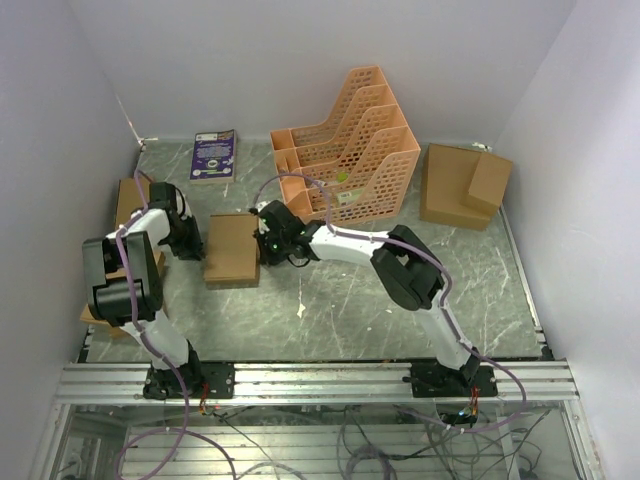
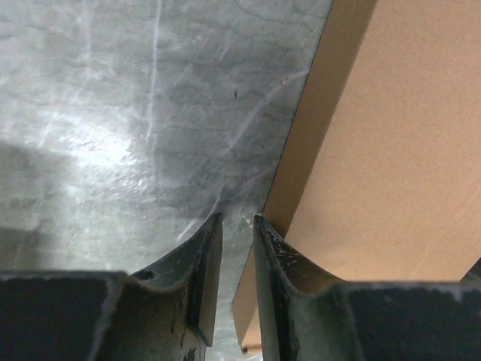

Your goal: Fold the paper box

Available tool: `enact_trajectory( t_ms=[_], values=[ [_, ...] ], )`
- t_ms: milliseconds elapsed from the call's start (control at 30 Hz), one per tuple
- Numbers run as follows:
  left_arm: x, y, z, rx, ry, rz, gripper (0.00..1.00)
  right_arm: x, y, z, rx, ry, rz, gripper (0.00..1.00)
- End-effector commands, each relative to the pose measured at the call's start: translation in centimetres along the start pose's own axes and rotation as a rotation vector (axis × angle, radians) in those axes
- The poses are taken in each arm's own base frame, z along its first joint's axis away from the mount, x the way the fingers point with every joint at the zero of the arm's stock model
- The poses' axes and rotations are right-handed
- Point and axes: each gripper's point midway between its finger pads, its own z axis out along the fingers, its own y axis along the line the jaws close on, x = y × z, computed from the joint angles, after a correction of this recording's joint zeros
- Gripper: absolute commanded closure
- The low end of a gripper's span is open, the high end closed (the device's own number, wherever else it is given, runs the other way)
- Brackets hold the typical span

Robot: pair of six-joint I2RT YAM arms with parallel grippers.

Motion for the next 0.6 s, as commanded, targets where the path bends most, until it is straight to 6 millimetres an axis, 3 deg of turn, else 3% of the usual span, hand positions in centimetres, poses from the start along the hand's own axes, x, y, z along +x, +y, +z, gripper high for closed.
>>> enact_trajectory(
  t_ms=[0, 67, 100, 200, 300, 400, 467, 567],
  values=[
    [-3.0, 0.5, -4.4, -0.063, -0.162, 0.022, 0.61, -3.0, -0.2, -4.2, -0.025, -0.043, -0.164, 1.0],
    [-5.8, 0.5, -9.2, -0.088, -0.341, 0.031, 0.53, -3.9, 0.0, -7.8, -0.113, -0.052, -0.274, 1.0],
    [-6.9, -0.3, -11.4, -0.063, -0.421, 0.04, 0.5, -4.8, 0.7, -10.5, -0.194, -0.07, -0.336, 1.0],
    [-9.0, -4.6, -18.1, 0.126, -0.65, 0.073, 0.41, -6.8, 0.5, -18.1, -0.393, -0.141, -0.457, 1.0],
    [-9.4, -9.8, -24.1, 0.411, -0.829, 0.107, 0.23, -9.5, -2.6, -25.0, -0.339, -0.259, -0.562, 0.81],
    [-8.9, -13.7, -29.5, 0.667, -0.957, 0.139, 0.08, -11.6, -5.6, -30.9, -0.216, -0.37, -0.639, 0.53],
    [-8.6, -15.3, -32.5, 0.795, -1.007, 0.133, 0.02, -13.0, -6.8, -35.3, -0.14, -0.455, -0.692, 0.35],
    [-8.1, -17.8, -37.1, 0.972, -1.0, 0.144, 0.02, -14.8, -7.3, -41.3, -0.023, -0.583, -0.736, 0.05]
  ],
)
